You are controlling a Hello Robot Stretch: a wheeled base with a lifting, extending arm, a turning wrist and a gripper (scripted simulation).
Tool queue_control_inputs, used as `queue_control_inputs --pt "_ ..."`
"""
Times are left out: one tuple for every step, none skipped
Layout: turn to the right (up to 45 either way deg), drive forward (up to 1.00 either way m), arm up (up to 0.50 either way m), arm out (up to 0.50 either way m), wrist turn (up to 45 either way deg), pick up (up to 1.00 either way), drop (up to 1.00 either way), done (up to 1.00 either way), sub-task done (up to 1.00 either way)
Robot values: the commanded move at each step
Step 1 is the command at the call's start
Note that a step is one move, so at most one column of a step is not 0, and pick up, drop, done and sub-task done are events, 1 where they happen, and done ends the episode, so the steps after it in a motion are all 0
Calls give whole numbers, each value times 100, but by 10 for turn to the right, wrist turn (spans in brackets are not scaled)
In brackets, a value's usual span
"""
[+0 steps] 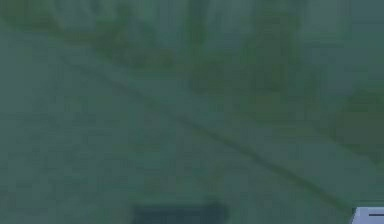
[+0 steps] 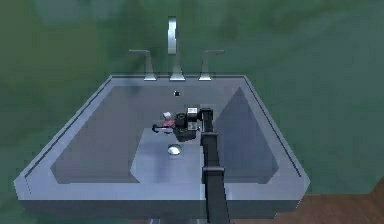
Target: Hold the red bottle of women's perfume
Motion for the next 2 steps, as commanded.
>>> queue_control_inputs --pt "0 0 0 0 0 100 0 0 0" --pt "0 0 10 0 0 0 0 0 0"
